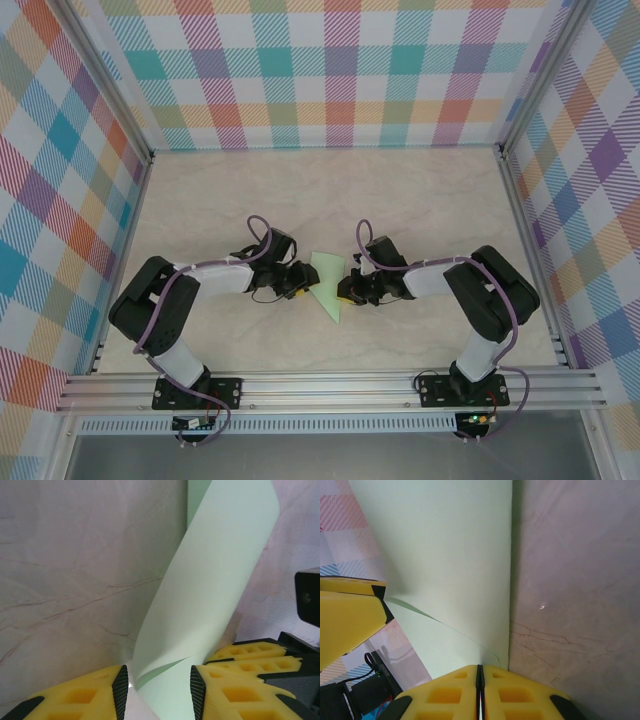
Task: Fold a paper plane with a square sheet of paper (pick it up from the middle)
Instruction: Fold the wing for the fifth time at the center of the table.
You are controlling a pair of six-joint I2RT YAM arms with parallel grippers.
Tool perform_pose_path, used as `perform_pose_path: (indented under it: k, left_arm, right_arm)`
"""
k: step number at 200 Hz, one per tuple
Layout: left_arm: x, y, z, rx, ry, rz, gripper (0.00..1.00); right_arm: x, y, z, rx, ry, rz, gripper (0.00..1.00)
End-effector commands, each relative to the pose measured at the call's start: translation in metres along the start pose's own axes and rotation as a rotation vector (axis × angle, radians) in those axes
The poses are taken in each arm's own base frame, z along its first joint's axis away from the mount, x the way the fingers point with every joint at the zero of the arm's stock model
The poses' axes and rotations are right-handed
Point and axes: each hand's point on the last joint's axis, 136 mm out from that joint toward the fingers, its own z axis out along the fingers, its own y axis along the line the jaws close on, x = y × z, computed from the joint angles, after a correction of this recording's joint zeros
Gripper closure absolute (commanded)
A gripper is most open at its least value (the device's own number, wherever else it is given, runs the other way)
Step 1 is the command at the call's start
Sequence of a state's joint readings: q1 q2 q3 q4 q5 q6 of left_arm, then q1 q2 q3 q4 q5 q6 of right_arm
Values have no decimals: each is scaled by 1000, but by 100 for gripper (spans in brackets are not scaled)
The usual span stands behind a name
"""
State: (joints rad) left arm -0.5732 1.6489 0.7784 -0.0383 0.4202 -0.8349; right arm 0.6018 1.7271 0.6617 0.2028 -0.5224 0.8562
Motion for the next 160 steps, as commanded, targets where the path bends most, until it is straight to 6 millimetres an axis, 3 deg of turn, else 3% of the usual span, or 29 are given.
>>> perform_pose_path:
  k: [1, 56, 119, 160]
  left_arm:
    - [-8, -16, 1, 71, -4, 2, 60]
    - [-7, -24, -3, 111, -5, 37, 73]
    - [-3, -22, -4, 111, 3, 52, 93]
    - [-6, -23, -7, 106, -27, 24, 99]
  right_arm:
    - [3, -26, 2, 69, -8, 43, 89]
    - [0, -26, 1, 75, -24, 48, 89]
    - [-8, -8, -7, 45, -53, 0, 85]
    - [-8, 9, -20, 12, -76, -45, 79]
